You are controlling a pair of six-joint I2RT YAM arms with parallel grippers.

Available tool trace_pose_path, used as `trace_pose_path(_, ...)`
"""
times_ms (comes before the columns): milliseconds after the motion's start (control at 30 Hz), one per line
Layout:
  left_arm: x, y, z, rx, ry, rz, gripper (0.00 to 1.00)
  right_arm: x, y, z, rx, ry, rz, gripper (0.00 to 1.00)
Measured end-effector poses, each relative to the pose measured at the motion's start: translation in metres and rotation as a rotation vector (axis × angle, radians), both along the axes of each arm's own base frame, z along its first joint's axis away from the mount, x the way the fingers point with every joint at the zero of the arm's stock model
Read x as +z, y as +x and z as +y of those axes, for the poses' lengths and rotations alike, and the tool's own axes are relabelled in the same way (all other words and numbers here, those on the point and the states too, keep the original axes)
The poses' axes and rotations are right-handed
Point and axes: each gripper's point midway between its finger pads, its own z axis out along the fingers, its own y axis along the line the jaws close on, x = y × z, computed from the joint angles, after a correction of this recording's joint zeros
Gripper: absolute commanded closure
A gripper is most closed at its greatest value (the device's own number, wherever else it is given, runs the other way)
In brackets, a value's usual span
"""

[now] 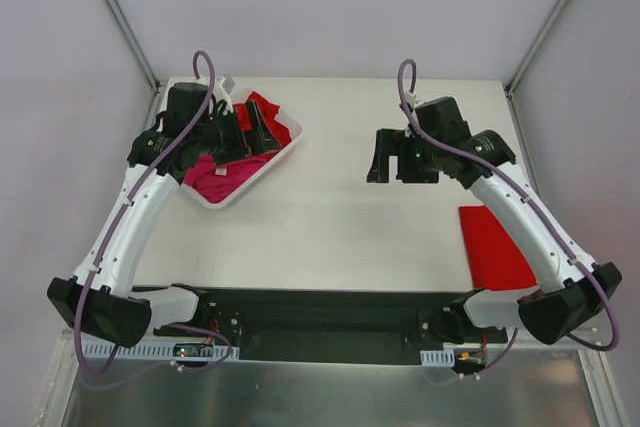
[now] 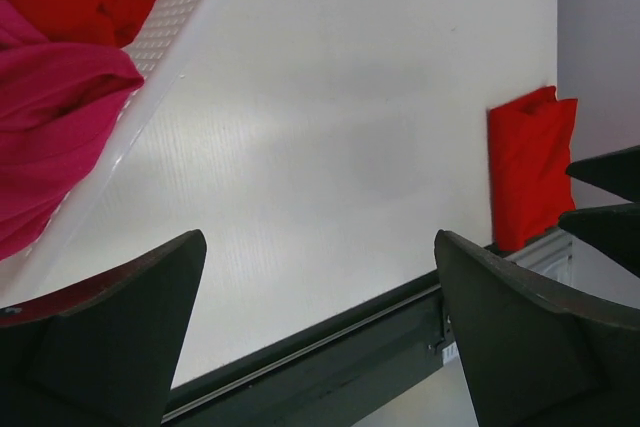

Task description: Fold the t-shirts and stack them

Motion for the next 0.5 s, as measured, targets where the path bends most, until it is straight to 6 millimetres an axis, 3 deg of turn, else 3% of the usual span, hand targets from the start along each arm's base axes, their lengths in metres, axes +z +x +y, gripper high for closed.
trace_pose_path(167,-0.009,-0.006,0.007,0.043,0.019,0.033,0.01,-0.011,0.001,-0.019,-0.03,-0.091,0.006,0.04)
trace_pose_path(267,-0.034,-0.006,0.016,0.05,0.115,0.15,0.0,-0.004,0.003,-0.027,-0.045,-0.118,-0.009,0.04)
trace_pose_path(333,-0.049,0.007,0.024,0.066,0.214,0.209,0.01,0.004,0.004,-0.027,-0.044,-0.111,-0.023,0.04)
trace_pose_path(400,-0.073,0.02,0.043,0.12,0.351,0.264,0.01,0.005,0.004,-0.026,-0.042,-0.106,-0.024,0.04)
trace_pose_path(500,-0.095,0.017,0.075,0.192,0.466,0.357,0.01,-0.002,-0.001,-0.028,-0.047,-0.116,0.007,0.04)
